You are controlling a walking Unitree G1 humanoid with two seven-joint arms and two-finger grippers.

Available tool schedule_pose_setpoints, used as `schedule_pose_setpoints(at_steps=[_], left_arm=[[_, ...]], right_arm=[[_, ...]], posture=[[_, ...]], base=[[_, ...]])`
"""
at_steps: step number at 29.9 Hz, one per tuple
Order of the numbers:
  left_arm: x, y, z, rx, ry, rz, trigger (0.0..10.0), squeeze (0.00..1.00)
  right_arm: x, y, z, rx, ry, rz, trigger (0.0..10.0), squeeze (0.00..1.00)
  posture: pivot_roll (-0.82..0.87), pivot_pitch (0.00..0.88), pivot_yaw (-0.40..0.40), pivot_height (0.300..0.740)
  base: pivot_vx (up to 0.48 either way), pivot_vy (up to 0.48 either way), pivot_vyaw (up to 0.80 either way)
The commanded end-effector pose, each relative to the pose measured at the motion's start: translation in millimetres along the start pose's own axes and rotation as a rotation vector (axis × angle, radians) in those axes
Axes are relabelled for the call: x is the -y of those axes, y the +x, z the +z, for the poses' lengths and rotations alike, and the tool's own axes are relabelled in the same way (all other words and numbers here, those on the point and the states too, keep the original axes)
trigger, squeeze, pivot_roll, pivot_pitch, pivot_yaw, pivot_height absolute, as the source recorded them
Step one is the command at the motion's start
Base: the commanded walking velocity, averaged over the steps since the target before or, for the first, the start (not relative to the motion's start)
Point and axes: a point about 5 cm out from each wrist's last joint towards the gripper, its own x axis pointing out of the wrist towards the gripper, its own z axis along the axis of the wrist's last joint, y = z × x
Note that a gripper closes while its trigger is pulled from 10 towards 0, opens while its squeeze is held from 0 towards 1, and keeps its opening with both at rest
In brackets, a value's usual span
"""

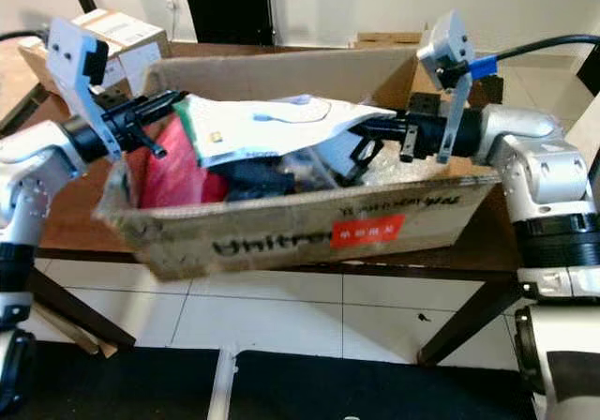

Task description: Picking trash to rubbish bin

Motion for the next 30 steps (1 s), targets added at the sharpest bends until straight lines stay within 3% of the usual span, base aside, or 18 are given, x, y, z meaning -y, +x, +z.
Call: schedule_pose_setpoints(at_steps=[1, 2, 3, 4, 6, 7, 8, 11, 14, 17, 18, 19, 20, 30], left_arm=[[-5.8, -2.4, 7.0, 0.010, 0.033, 0.014, 10.0, 0.00], [-5.8, -2.4, 7.0, 0.010, 0.033, 0.014, 10.0, 0.00], [-6.3, -0.9, 8.3, 0.017, 0.035, 0.018, 10.0, 0.00], [-6.3, -0.9, 8.3, 0.017, 0.035, 0.018, 10.0, 0.00], [-6.7, 1.0, 9.9, 0.025, 0.038, 0.022, 10.0, 0.00], [-5.5, 3.6, 10.2, 0.029, 0.042, 0.021, 10.0, 0.00], [-5.5, 3.6, 10.2, 0.029, 0.042, 0.021, 10.0, 0.00], [-1.0, 7.2, 9.1, 0.029, 0.051, 0.008, 10.0, 0.00], [2.3, 8.5, 8.9, 0.031, 0.051, -0.009, 10.0, 0.00], [4.1, 8.3, 9.2, 0.032, 0.047, -0.021, 10.0, 0.00], [4.9, 8.0, 9.4, 0.031, 0.046, -0.026, 10.0, 0.00], [5.6, 7.6, 9.5, 0.031, 0.045, -0.031, 10.0, 0.00], [7.7, 6.7, 10.4, 0.034, 0.038, -0.051, 10.0, 0.00], [22.8, 4.3, 17.3, 0.047, 0.021, -0.172, 10.0, 0.00]], right_arm=[[0.9, 5.3, 5.2, 0.018, -0.017, -0.022, 10.0, 0.00], [0.9, 5.3, 5.2, 0.018, -0.017, -0.022, 10.0, 0.00], [15.1, 6.7, 1.5, -0.009, -0.041, -0.161, 10.0, 0.00], [15.1, 6.7, 1.5, -0.009, -0.041, -0.161, 10.0, 0.00], [30.2, 8.1, -3.6, -0.047, -0.073, -0.312, 10.0, 0.00], [47.5, 6.8, -10.5, -0.106, -0.093, -0.522, 10.0, 0.00], [47.5, 6.8, -10.5, -0.106, -0.093, -0.522, 10.0, 0.00], [62.8, -0.2, -20.6, -0.181, -0.152, -0.752, 10.0, 0.00], [67.7, -5.9, -26.9, -0.226, -0.193, -0.845, 10.0, 0.00], [69.2, -9.1, -30.5, -0.232, -0.172, -0.874, 10.0, 0.00], [70.2, -10.4, -32.4, -0.236, -0.167, -0.886, 10.0, 0.47], [71.0, -11.4, -33.8, -0.241, -0.163, -0.895, 10.0, 0.62], [72.0, -12.2, -34.9, -0.243, -0.162, -0.901, 10.0, 1.00], [76.4, -13.4, -36.1, -0.228, -0.160, -0.928, 10.0, 1.00]], posture=[[-0.05, 0.132, 0.024, 0.740], [-0.05, 0.132, 0.024, 0.740], [-0.05, 0.132, 0.023, 0.740], [-0.05, 0.132, 0.023, 0.740], [-0.05, 0.132, 0.023, 0.740], [-0.05, 0.132, 0.023, 0.740], [-0.05, 0.132, 0.023, 0.740], [-0.05, 0.132, 0.021, 0.740], [-0.05, 0.130, 0.019, 0.740], [-0.05, 0.130, 0.019, 0.740], [-0.05, 0.130, 0.019, 0.740], [-0.05, 0.130, 0.017, 0.740], [-0.04, 0.131, 0.016, 0.740], [-0.05, 0.122, 0.023, 0.740]], base=[[0.000, 0.000, 0.00], [0.000, 0.000, 0.00], [0.000, 0.000, 0.00], [0.000, 0.000, 0.00], [0.000, 0.000, 0.00], [0.000, 0.000, 0.00], [0.000, 0.000, 0.00], [0.000, 0.000, 0.00], [0.000, 0.000, 0.00], [0.000, 0.000, 0.00], [0.000, 0.000, 0.00], [0.000, 0.000, 0.00], [0.000, 0.000, 0.00], [0.000, 0.000, 0.00]])
